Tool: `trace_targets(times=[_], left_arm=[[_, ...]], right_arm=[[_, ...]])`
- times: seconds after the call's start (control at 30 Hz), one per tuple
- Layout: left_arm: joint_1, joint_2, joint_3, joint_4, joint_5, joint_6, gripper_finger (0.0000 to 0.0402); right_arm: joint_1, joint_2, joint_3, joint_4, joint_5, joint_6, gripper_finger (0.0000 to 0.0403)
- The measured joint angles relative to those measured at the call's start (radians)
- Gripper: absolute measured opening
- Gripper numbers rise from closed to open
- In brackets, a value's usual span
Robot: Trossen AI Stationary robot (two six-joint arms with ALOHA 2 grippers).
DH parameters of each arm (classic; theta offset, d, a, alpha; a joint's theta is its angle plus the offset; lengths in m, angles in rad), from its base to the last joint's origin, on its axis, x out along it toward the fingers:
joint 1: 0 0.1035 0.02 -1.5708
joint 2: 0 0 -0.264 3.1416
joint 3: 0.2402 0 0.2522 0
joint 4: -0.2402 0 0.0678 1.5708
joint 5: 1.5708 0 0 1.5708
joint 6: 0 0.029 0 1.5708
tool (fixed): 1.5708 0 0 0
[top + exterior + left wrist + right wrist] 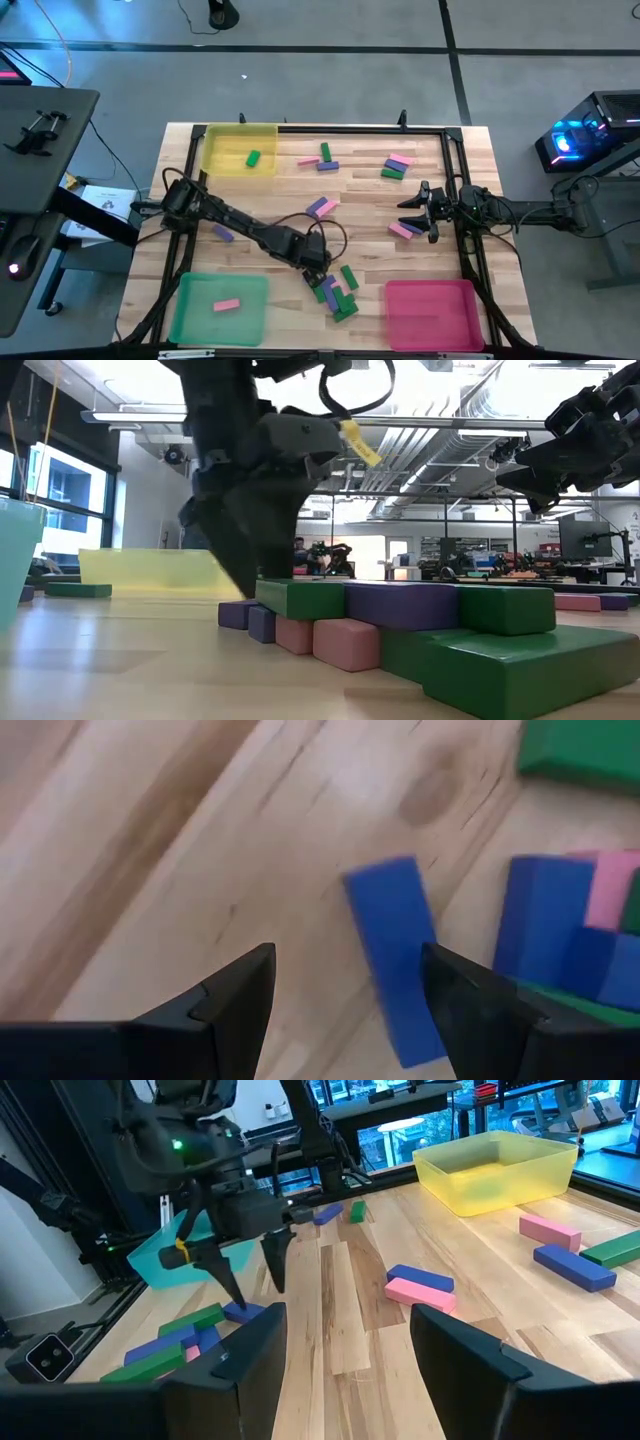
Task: Sort blocks
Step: Put the violet block into the pink bin
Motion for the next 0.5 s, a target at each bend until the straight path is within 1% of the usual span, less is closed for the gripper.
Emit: trace_targets(times=[0.13,0.33,0.43,0.5], left_arm=[[0.001,0.0,-0.007,0.051,-0.016,-0.006,0.0236],[0.0,0.0,-0.007,0.05,-0.057,0.011,0.0236],[0.0,0.0,-0.023,0.084,-0.057,0.017,0.0236],[0.0,0.0,-0.045,0.123,-0.04,-0.005,0.0236]], right_arm=[[0.0,0.0,0.0,0.0,0.0,0.0,0.0199],[0.0,0.0,0.0,0.0,0.0,0.0,0.0199],[0.0,0.0,0.0,0.0,0.0,0.0,0.0199],[0.0,0.0,0.0,0.0,0.0,0.0,0.0199]])
